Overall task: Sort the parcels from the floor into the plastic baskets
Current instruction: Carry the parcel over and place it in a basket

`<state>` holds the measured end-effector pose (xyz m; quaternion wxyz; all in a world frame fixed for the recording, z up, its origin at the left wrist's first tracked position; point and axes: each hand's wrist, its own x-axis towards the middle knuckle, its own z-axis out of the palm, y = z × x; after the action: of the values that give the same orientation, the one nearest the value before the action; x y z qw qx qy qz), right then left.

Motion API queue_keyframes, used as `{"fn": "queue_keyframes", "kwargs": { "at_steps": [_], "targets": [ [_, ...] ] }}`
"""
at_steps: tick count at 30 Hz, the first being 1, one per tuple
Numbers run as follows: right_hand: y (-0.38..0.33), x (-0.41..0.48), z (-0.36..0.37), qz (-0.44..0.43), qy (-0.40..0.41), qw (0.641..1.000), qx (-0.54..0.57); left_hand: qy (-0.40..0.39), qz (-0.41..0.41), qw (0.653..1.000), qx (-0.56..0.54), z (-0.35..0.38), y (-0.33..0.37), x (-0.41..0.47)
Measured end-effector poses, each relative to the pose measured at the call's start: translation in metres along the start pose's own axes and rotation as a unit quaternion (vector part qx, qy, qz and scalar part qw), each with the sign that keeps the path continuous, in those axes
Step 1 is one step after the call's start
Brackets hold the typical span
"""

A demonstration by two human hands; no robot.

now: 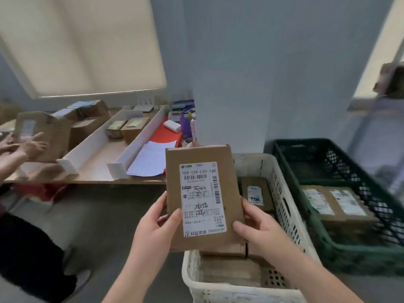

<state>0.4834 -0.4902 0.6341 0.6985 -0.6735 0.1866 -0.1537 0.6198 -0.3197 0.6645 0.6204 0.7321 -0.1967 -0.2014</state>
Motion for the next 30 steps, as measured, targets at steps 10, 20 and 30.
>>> {"fn": "queue_keyframes", "kwargs": {
  "at_steps": [10,20,30],
  "targets": [
    [0.03,-0.01,-0.027,0.075,0.142,0.987,-0.009,-0.127,-0.045,0.991,0.014,0.046,-0.034,0.054],
    [0.06,-0.044,-0.108,0.119,0.241,0.963,0.008,-0.228,-0.056,0.971,0.039,0.151,-0.054,0.065],
    [0.058,-0.008,-0.238,0.152,0.162,0.971,-0.089,-0.174,-0.105,0.979,0.001,0.258,-0.049,0.071]
  ]
}}
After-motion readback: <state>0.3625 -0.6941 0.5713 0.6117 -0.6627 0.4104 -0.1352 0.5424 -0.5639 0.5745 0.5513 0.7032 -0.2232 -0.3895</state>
